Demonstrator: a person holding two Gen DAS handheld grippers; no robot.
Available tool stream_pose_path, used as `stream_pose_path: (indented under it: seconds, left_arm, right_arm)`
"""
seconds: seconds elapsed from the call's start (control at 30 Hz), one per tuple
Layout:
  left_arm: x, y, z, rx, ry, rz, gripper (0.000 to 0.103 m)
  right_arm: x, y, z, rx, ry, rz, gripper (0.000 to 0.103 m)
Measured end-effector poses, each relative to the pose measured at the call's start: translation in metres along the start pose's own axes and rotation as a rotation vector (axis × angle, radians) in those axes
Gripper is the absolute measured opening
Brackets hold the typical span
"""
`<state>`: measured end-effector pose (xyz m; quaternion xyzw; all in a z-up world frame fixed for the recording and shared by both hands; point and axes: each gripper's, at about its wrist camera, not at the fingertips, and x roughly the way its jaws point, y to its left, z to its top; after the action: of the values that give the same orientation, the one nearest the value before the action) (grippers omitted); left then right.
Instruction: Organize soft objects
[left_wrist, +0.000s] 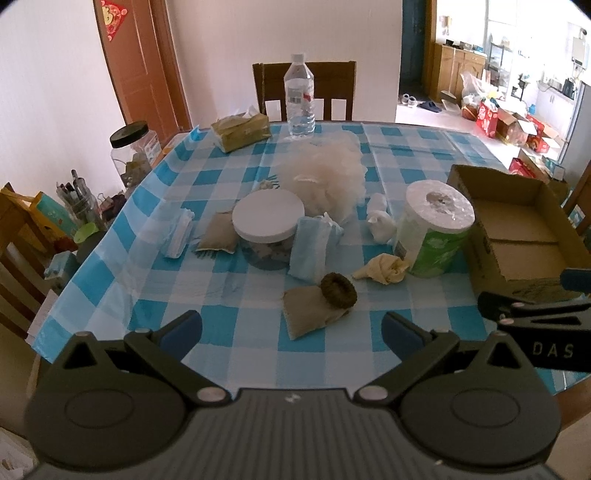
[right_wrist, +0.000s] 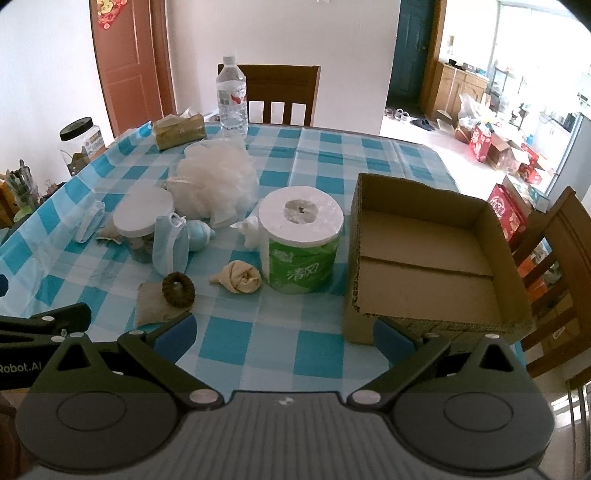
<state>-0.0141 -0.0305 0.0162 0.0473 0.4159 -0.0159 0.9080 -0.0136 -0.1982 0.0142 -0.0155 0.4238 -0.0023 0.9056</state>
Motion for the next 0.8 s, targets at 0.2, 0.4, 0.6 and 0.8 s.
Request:
stream_pose_path:
  seconds: [0.2, 0.4, 0.6, 0.8]
  left_arm:
    - [0.009, 0.004, -0.002, 0.003, -0.007, -0.035, 0.102]
    - [0.028, 0.009, -0.008, 0.038, -0.003, -0.052, 0.102]
    - [0.049, 0.017, -0.012, 0.071, -0.002, -0.087, 0.102]
    - [0.072, 0.023, -0.015, 0.133, 0.007, -0.089, 0.102]
  right_arm:
    - [0.003, 0.001, 0.001, -0.017, -0.014, 0.005, 0.103]
    - [0.014, 0.006, -0.005, -0.050, -0.023, 0.007, 0.103]
    - [0.026, 0.014, -0.009, -0.087, -0.027, 0.032, 0.103]
    - [0.040, 0.019, -0.013, -0.097, -0.016, 0.055, 0.103]
